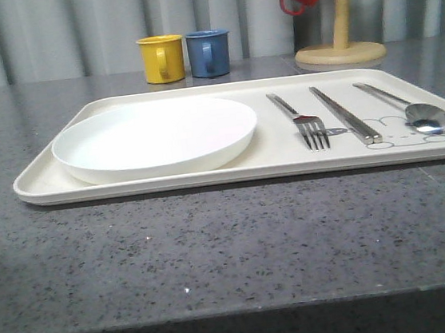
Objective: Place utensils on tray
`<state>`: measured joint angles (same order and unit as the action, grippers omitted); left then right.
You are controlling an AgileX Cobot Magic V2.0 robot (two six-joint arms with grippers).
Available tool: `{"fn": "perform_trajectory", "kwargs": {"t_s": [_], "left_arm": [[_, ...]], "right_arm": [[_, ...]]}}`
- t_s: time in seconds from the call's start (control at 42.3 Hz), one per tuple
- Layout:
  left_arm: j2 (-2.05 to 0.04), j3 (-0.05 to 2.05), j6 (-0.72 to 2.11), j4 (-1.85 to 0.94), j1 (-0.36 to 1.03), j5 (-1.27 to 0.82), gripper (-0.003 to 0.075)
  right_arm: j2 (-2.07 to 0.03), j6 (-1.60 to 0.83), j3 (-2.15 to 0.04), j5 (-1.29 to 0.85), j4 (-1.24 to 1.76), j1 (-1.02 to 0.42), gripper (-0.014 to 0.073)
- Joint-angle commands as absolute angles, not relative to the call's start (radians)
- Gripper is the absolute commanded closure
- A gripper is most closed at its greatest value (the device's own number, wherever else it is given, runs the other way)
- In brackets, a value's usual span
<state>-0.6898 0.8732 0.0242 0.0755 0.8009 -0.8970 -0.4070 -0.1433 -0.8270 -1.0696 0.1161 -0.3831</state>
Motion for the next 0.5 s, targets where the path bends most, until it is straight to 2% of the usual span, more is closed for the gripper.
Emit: {"fn": "perform_trajectory", "kwargs": {"t_s": [0.0,0.473], "left_arm": [[-0.689,0.901,0.029,0.081,0.81,-0.828,0.0741],[-0.689,0.901,0.029,0.09,0.81,-0.828,0.0741]], "right_arm": [[-0.415,-0.141,-0.849,-1.004,0.115,-0.381,0.0712],[-0.415,-0.141,-0.849,-0.988,0.116,-0.381,0.0712]]}}
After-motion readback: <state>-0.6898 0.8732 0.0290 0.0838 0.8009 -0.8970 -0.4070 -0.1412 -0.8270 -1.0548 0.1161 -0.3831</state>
